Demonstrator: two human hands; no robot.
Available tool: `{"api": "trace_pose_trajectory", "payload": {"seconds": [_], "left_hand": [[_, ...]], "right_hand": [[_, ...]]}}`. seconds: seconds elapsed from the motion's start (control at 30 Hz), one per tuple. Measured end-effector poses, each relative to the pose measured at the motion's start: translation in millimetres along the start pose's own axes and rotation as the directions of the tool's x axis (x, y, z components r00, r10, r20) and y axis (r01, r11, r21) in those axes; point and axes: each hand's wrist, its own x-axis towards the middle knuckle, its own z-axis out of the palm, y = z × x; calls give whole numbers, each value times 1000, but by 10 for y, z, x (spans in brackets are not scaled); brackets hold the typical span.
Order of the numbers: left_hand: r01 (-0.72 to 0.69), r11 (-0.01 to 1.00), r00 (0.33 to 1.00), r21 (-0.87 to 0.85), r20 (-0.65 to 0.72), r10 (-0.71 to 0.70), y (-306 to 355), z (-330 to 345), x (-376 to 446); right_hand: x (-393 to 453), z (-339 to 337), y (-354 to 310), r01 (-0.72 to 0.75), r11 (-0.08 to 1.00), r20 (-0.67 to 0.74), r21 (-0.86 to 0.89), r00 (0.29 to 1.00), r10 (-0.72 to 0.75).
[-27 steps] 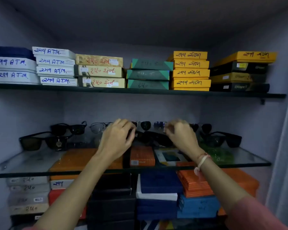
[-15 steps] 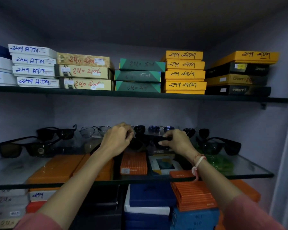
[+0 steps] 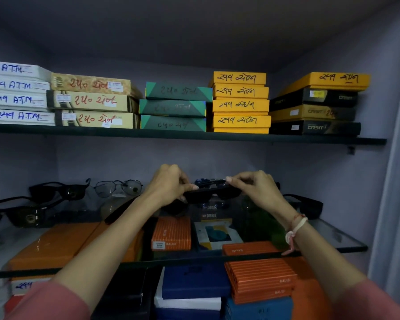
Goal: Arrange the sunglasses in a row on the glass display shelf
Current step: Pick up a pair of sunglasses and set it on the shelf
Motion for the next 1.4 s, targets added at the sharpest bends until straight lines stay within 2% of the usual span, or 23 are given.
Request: {"api": "trace_pose_trajectory", "payload": {"seconds": [0.23,0.33,0.43,0.53,0.63,0.93,1.07,1.13,1.2,1.3,1.4], "left_hand": [[9,998,1000,62,-19,-7,154,12,68],[53,997,999,49,-11,-53,175,94,96],[136,990,991,33,13,-136,219,181,131],[206,974,978,97,-5,-207,277,255,150],[244,964,965,107,75,-252,306,343,168],[274,956,942,108,172,-289,271,352,200],[314,946,944,76,77,-320,68,158,102],[324,936,945,140,-8,-326,-91,37,31],[351,904,936,245,-58,-347,-231,-78,-46],[404,810,900,425,-28,-434,-413,-212,-158],[429,742,858,516,23,-512,-597,-296,-254]], "right_hand": [[160,-206,33,-130,990,-120,-54,985,122],[187,-229,71,-160,964,-195,-214,974,119],[159,-202,144,-204,919,-211,-338,968,137],[125,-159,253,-214,895,-166,-392,973,160],[122,-140,345,-234,877,-131,-419,972,197],[213,-152,302,-217,815,-18,-537,969,247],[224,-42,70,-136,845,-40,-517,990,136],[228,93,-103,-53,884,-9,-464,998,55],[234,275,-286,16,922,78,-387,997,16],[244,598,-534,50,943,188,-328,982,14],[262,914,-696,18,929,301,-371,948,102]]}}
